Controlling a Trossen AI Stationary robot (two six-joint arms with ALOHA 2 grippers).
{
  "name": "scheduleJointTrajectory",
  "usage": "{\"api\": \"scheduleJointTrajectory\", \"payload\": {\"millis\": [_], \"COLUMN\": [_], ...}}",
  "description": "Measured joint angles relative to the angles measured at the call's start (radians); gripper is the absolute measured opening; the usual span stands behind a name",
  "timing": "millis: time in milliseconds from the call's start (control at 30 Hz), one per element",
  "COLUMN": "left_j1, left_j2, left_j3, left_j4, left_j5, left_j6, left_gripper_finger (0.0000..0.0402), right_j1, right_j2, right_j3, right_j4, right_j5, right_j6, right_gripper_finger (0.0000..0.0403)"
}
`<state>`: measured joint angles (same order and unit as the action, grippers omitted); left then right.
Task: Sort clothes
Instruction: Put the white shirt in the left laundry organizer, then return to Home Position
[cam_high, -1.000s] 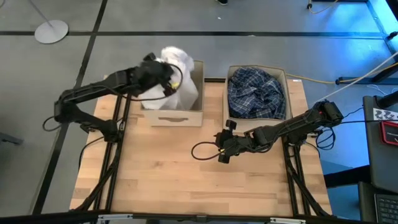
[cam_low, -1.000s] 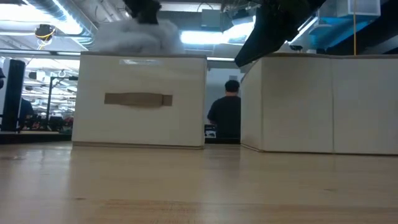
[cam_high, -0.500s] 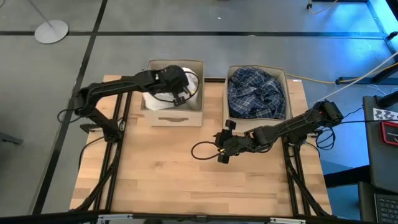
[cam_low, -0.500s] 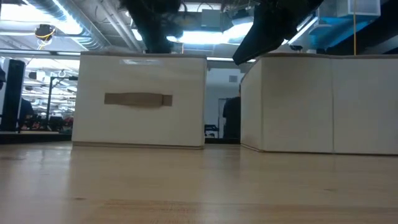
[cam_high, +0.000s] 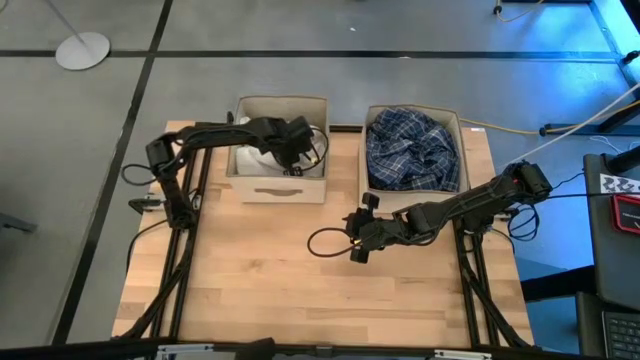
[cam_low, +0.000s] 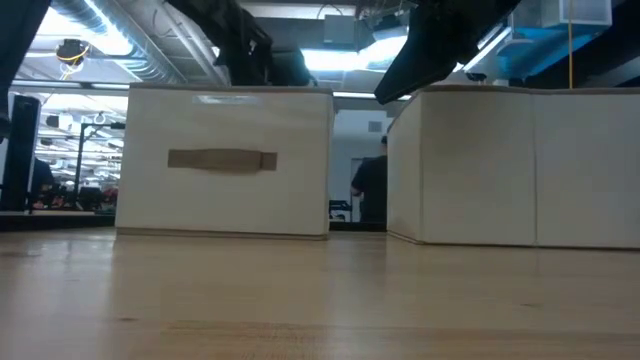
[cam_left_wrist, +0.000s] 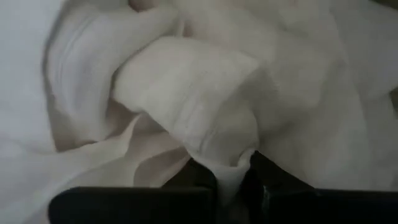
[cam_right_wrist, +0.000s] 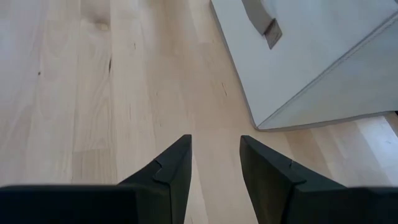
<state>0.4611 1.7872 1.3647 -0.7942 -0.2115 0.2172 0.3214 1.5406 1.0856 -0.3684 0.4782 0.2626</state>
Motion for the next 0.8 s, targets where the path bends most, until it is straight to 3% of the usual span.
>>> {"api": "scheduleJointTrajectory", "payload": {"millis": [200,500,800], "left_j1": [0.004,0.004,0.004], "left_j2": [0.025,0.024,-0.106], "left_j3": [0.000,0.000,0.060], "left_j4": [-0.010,-0.019,-0.233], "left_j5": [0.003,0.003,0.025], "left_j6": [-0.011,-0.008,0.025], "left_gripper_finger": [0.0040,0.0158,0.0212], "right_j1": [0.000,0.000,-0.001], "right_j2": [0.000,0.000,0.000], "right_j3": [0.000,0.000,0.000], "right_j4": [0.001,0.001,0.000], "right_j5": [0.008,0.008,0.015], "right_j6": [-0.005,0.002,0.021], "right_gripper_finger": [0.0140,0.0140,0.0140]}}
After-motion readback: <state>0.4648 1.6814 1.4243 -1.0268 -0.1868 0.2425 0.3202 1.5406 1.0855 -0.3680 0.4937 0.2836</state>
